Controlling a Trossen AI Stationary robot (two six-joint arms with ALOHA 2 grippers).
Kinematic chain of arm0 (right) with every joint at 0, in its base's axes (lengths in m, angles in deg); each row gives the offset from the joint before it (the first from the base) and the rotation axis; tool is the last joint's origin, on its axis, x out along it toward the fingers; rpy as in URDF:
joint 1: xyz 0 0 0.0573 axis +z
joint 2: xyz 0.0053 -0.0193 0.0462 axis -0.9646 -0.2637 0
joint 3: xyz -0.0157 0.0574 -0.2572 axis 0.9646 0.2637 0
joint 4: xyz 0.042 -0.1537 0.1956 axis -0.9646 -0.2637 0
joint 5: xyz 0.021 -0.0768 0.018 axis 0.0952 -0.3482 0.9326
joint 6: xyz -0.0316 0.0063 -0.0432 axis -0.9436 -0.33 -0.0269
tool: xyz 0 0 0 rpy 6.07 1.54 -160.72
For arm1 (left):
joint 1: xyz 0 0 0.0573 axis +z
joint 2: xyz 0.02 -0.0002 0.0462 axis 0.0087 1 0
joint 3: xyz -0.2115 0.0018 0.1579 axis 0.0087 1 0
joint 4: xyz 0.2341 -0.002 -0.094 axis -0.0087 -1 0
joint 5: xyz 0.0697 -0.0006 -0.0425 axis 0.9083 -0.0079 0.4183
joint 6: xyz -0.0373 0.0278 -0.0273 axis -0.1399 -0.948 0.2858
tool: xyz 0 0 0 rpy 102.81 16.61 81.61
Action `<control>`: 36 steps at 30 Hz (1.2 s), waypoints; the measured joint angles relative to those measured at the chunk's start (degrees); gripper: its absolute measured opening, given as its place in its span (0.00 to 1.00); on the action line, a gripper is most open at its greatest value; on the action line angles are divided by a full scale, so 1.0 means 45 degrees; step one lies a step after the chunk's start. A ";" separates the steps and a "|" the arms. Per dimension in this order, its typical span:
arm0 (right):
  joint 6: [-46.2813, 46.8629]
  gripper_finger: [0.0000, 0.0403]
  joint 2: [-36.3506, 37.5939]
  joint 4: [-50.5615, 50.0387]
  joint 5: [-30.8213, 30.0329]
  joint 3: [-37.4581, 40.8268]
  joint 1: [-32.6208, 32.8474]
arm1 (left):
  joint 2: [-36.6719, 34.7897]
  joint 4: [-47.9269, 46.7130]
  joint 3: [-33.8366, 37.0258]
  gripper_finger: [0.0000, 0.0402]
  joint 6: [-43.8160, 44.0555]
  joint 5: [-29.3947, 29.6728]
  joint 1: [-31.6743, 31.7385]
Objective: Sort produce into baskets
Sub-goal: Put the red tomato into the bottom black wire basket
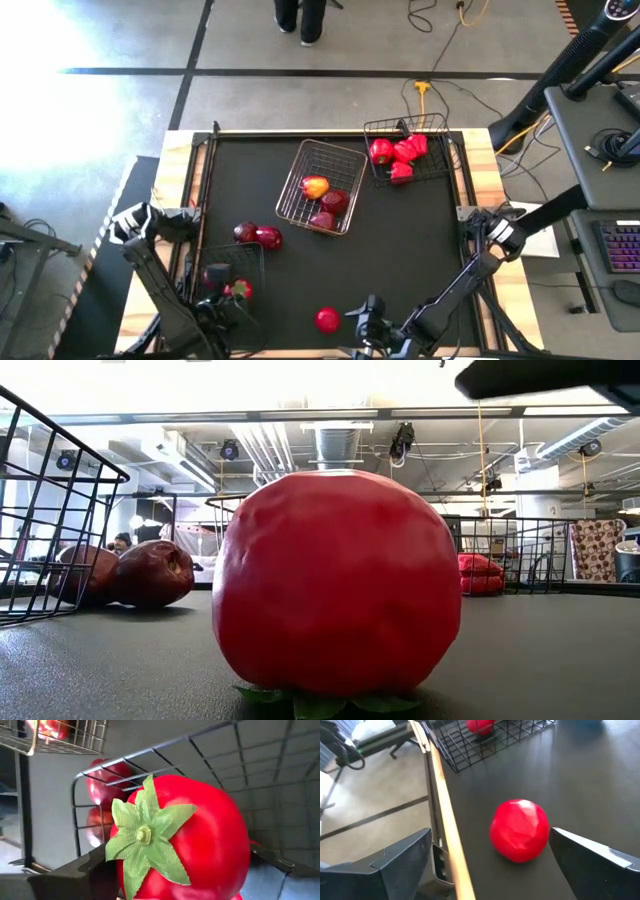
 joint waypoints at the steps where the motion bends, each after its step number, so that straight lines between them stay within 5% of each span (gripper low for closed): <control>1: -0.0025 0.98 -0.0036 -0.0057 0.0000 0.0000 -0.0006 | 0.0066 -0.0098 -0.0004 0.73 -0.0035 0.0017 0.0098; 36: -0.0512 0.98 -0.0076 -0.0074 0.0097 0.0010 -0.0074 | 0.0451 -0.0509 0.0006 0.85 0.1138 0.0017 0.0938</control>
